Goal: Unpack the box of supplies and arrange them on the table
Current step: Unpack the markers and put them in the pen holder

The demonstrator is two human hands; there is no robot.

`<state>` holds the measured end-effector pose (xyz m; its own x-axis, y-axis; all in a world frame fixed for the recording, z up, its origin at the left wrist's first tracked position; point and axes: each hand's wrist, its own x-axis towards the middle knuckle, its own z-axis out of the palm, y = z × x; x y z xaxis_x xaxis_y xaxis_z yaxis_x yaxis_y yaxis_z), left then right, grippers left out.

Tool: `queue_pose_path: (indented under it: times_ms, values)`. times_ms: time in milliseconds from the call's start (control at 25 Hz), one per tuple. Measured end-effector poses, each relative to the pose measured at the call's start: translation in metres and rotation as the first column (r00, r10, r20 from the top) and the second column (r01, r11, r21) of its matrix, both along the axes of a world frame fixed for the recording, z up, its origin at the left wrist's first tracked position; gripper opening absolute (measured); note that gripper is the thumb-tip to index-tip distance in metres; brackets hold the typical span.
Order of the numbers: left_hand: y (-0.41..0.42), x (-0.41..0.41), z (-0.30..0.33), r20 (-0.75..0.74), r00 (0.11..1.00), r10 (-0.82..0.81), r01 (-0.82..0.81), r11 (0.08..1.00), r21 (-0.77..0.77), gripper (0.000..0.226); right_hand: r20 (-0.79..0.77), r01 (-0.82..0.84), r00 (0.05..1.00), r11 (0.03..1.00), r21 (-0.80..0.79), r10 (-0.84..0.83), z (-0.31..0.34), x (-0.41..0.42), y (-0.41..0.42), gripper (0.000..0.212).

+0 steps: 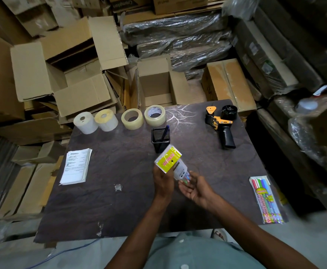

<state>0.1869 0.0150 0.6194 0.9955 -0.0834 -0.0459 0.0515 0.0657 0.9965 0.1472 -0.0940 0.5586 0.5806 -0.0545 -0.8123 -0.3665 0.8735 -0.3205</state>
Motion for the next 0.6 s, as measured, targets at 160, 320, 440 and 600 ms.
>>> queue_pose_path:
  times_ms: [160, 320, 440, 600]
  values:
    - [0.011, 0.02, -0.006, -0.105, 0.989, 0.099, -0.107, 0.992, -0.072, 0.034, -0.002, -0.005, 1.0, 1.0, 0.013, 0.005, -0.003, -0.001, -0.002, 0.03]
    - [0.017, 0.036, -0.014, -0.261, 0.957, 0.129, -0.182, 0.965, -0.19, 0.014, 0.03, 0.017, 0.999, 0.999, 0.041, -0.018, -0.001, -0.005, -0.004, 0.032]
    - [0.023, 0.042, -0.024, -0.374, 0.921, 0.108, -0.223, 0.934, -0.28, 0.011, 0.104, -0.005, 0.995, 0.998, 0.055, -0.001, 0.006, -0.009, -0.005, 0.025]
    - [0.033, 0.043, -0.032, -0.416, 0.908, 0.041, -0.202, 0.914, -0.352, 0.016, 0.17, -0.134, 0.976, 0.99, -0.036, 0.138, 0.01, -0.014, -0.006, 0.037]
